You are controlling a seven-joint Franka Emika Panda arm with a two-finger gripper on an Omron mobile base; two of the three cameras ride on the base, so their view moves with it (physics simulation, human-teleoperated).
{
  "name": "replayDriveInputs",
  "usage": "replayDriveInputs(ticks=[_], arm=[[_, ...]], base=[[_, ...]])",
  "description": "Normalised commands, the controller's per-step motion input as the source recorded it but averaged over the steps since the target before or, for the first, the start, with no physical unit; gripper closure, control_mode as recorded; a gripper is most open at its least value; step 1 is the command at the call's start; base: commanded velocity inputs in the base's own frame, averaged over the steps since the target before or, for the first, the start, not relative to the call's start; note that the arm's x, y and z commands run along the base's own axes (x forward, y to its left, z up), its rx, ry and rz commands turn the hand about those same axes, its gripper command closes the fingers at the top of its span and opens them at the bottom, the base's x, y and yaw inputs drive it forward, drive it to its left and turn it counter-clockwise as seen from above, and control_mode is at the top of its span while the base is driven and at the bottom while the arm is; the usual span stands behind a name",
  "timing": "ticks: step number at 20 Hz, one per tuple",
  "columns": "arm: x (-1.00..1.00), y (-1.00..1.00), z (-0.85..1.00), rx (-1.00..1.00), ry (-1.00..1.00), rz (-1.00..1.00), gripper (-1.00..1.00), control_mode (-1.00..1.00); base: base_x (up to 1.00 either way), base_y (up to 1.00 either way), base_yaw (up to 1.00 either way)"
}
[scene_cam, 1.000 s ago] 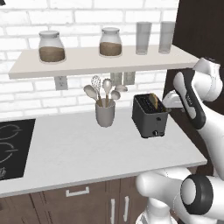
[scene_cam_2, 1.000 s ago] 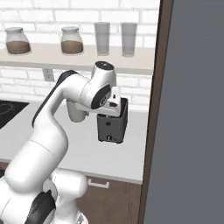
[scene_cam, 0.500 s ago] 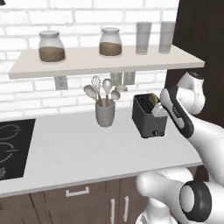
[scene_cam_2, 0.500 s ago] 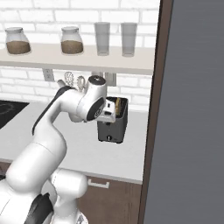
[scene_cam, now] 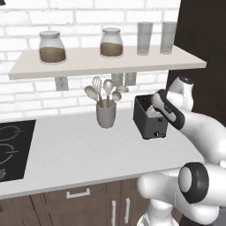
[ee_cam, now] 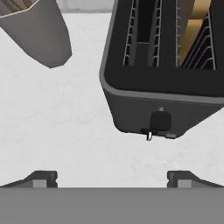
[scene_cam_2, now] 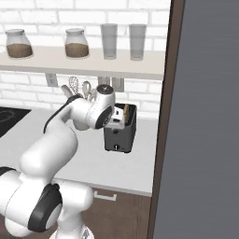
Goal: Start the toaster. Once the lever pops up, take the bread to the plate on the dining counter.
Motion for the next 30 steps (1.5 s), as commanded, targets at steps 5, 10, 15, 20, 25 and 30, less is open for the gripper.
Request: replayDriveInputs(ticks=[5, 10, 15, 20, 25, 30], arm=[[0.37, 0.0, -0.37, 0.0, 0.0, -0.01, -1.0, -1.0], [0.34, 0.0, -0.36, 0.0, 0.0, -0.02, -1.0, -1.0], [0.31, 0.0, -0.26, 0.0, 0.0, -0.02, -1.0, -1.0], [0.17, 0.0, -0.2, 0.0, 0.0, -0.02, -1.0, -1.0], [-0.03, 0.0, -0.35, 0.0, 0.0, 0.0, -1.0, -1.0], [-0.23, 0.13, -0.63, 0.0, 0.0, 0.0, -1.0, -1.0]], base=[[0.0, 0.0, 0.0], [0.0, 0.0, 0.0], [0.0, 0.0, 0.0], [0.0, 0.0, 0.0], [0.0, 0.0, 0.0], [0.0, 0.0, 0.0]])
